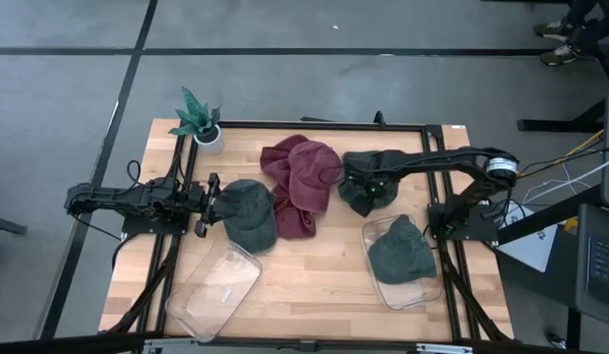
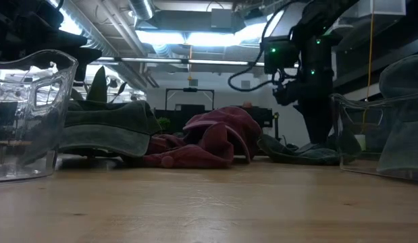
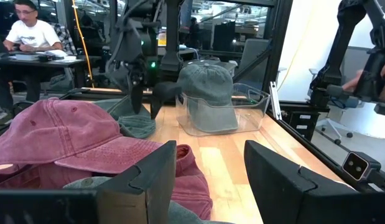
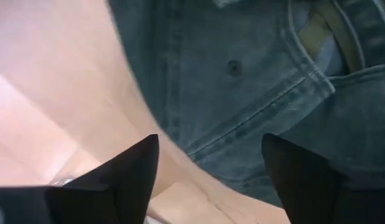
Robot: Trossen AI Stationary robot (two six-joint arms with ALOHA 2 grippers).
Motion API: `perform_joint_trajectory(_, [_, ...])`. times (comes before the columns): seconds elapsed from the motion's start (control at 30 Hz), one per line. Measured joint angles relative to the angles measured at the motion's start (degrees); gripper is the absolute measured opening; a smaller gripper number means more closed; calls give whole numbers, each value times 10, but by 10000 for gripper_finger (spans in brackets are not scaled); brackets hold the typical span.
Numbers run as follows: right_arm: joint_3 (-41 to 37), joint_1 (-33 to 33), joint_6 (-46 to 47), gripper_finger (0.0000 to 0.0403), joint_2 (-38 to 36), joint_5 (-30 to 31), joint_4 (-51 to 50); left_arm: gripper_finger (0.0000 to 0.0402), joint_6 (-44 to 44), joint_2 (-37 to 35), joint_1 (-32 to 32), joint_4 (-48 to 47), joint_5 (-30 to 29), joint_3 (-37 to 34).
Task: Pick & Place hat
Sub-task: Put the right green cap into the right transparent bin
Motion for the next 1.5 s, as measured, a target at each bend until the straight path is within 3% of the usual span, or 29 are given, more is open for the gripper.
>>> perform_joint_trajectory(0.23, [0,3,37,294,26,-8,-1,185,0,0,0,0,0,0])
perform_joint_trajectory(0.4, [0,5,40,275,43,-39,-5,185,0,0,0,0,0,0])
perform_joint_trajectory(0.77, [2,5,-1,230,106,-40,17,185,0,0,0,0,0,0])
perform_joint_trajectory(1.2, [2,-3,-3,104,99,-15,37,185,0,0,0,0,0,0])
perform_joint_trajectory(1.37, [15,-6,1,48,99,-41,39,185,0,0,0,0,0,0])
perform_joint_trajectory(1.5, [26,-19,9,23,87,-114,62,185,0,0,0,0,0,0])
